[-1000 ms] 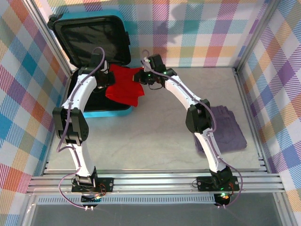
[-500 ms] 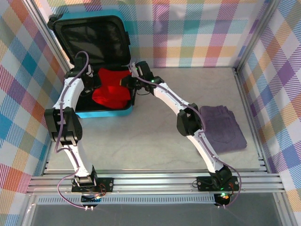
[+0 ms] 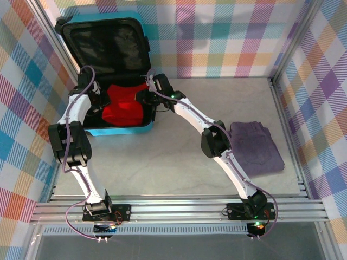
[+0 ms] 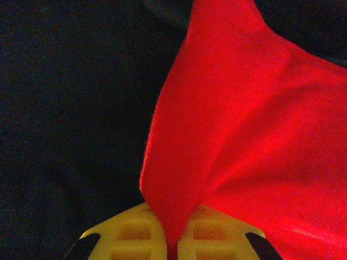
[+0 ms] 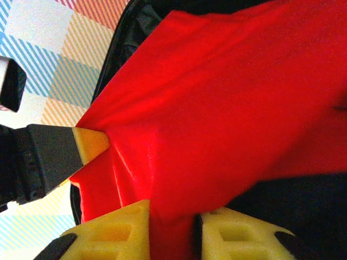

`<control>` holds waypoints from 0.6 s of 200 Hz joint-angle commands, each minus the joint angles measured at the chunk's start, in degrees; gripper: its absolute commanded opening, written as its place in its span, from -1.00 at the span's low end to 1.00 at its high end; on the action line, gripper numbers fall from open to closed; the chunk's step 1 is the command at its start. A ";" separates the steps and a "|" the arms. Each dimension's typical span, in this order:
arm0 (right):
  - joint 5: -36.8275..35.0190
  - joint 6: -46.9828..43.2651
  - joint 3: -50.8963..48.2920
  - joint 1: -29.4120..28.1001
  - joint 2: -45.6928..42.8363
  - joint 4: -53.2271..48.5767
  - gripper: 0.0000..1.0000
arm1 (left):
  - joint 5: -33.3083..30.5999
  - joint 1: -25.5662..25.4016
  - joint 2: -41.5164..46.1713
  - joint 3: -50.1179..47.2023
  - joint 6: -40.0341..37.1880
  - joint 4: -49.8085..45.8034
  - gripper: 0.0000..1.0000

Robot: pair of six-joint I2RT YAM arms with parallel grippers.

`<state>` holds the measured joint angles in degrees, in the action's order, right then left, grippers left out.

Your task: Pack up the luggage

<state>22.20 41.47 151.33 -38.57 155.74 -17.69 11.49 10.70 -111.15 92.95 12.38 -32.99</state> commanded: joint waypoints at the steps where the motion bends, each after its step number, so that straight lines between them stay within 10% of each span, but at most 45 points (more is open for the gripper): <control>1: -2.25 -2.32 1.76 0.86 -1.98 -2.41 -0.46 | -2.97 3.45 -2.61 1.70 0.10 2.05 -1.00; 39: -3.67 -4.71 0.36 1.55 -4.74 -5.25 -0.36 | -1.64 5.03 -4.71 2.18 -0.69 2.98 -0.99; 75: -5.61 -7.75 -3.92 2.09 -9.28 -6.03 -0.25 | -1.22 5.12 -5.42 4.42 -1.47 1.15 -0.23; 120: -7.24 -10.30 -10.78 2.35 -14.90 -5.68 -0.22 | -1.51 5.13 -0.43 4.61 -1.18 -0.06 0.14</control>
<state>16.43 34.04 143.41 -36.69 145.69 -22.87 10.02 15.20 -116.49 95.85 11.35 -32.64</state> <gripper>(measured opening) 0.388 0.558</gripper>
